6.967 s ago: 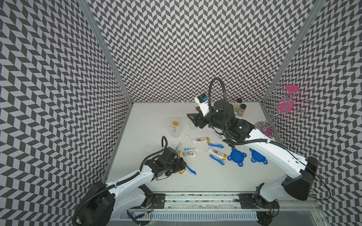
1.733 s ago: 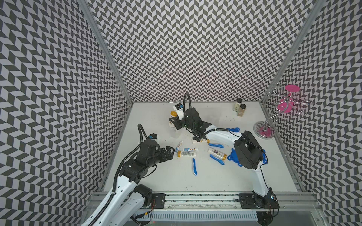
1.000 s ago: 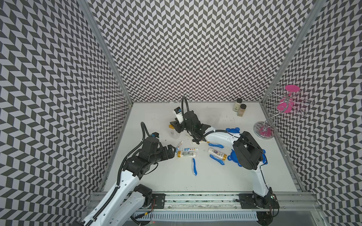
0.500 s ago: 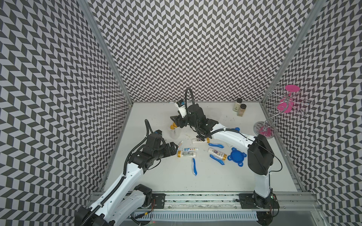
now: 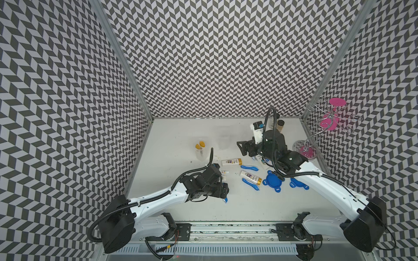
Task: Pack away toiletry kits
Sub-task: Pick up the toiletry item from the center of the board.
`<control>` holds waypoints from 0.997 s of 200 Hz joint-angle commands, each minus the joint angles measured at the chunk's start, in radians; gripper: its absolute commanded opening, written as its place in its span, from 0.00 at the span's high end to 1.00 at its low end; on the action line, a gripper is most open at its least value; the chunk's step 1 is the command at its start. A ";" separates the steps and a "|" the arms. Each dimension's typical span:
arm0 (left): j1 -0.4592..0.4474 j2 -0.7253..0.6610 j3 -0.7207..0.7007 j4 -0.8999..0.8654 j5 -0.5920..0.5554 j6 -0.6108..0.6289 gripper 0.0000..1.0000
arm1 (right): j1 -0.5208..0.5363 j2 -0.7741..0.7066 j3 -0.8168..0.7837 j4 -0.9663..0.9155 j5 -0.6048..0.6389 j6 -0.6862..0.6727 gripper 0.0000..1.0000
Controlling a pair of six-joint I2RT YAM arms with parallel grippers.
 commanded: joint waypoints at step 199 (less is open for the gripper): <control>-0.139 0.335 0.009 0.035 -0.160 -0.104 0.30 | -0.192 -0.278 -0.272 -0.038 -0.146 0.124 0.00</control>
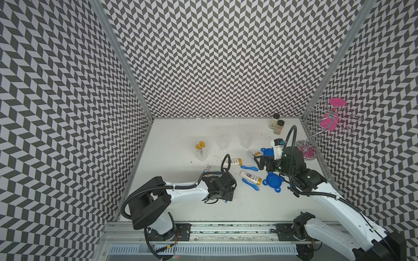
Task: Pack away toiletry kits
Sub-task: Pick up the toiletry item from the center of the board.
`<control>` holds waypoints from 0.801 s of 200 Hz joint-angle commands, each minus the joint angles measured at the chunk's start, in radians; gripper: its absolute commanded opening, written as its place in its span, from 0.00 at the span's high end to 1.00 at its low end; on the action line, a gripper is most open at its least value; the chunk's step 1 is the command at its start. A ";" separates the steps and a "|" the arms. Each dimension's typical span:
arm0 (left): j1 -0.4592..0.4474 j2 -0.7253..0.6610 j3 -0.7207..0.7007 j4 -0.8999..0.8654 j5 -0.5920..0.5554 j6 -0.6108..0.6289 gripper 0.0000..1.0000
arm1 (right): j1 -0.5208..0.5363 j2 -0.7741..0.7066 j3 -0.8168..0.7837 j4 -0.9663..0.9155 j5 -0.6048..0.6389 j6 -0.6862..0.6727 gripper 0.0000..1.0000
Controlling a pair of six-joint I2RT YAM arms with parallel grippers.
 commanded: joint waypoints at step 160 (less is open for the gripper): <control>-0.053 -0.077 -0.094 -0.194 -0.049 -0.079 1.00 | -0.017 -0.095 -0.026 -0.051 -0.057 0.009 0.01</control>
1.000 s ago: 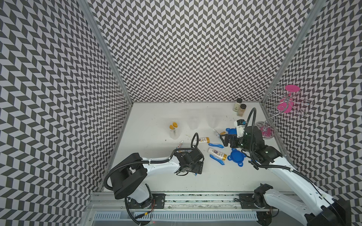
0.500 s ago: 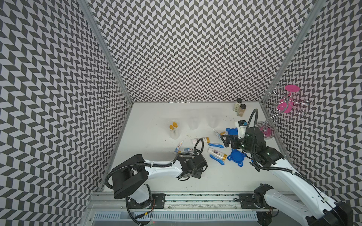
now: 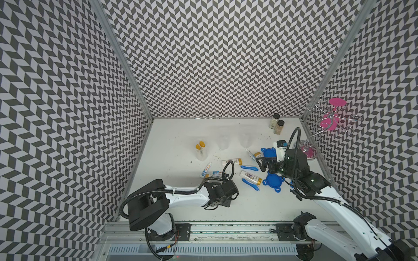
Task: Pack away toiletry kits
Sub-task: Pick up the toiletry item from the center of the board.
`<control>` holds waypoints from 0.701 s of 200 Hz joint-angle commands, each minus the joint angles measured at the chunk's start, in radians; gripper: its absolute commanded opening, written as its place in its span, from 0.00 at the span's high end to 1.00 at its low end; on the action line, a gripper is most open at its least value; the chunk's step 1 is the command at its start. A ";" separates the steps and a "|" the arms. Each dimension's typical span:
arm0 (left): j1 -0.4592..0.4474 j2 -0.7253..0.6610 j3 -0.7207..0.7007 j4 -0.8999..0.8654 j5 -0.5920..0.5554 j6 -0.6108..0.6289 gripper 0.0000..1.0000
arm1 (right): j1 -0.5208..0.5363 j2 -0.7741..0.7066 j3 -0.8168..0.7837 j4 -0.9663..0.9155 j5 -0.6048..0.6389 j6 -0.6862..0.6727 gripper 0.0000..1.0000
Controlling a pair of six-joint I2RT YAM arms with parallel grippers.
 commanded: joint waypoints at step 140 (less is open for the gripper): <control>0.174 -0.669 -0.030 0.026 0.073 0.199 1.00 | 0.160 0.270 -0.053 0.575 -0.809 0.195 0.02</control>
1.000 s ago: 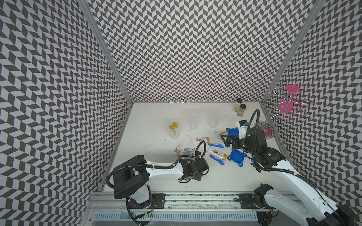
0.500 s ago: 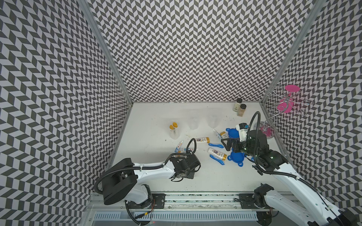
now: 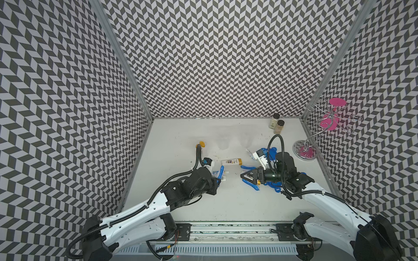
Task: Pack away toiletry kits
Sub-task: Pick up the toiletry item from the center of the board.
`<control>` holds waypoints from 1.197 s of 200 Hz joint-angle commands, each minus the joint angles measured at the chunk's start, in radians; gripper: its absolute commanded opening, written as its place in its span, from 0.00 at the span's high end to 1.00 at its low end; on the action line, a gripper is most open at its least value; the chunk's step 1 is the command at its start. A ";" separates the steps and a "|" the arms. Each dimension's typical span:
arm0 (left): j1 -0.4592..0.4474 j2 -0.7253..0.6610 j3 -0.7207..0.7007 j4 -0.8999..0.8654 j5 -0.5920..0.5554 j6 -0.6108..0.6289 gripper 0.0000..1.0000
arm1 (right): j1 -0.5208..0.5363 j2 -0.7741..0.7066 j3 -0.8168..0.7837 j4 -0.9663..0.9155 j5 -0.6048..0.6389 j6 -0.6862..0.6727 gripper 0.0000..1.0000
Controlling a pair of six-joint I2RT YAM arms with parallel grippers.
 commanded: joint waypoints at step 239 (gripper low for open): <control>0.280 -0.145 0.005 -0.091 0.024 -0.031 0.09 | 0.191 0.559 0.655 0.080 0.256 -0.172 1.00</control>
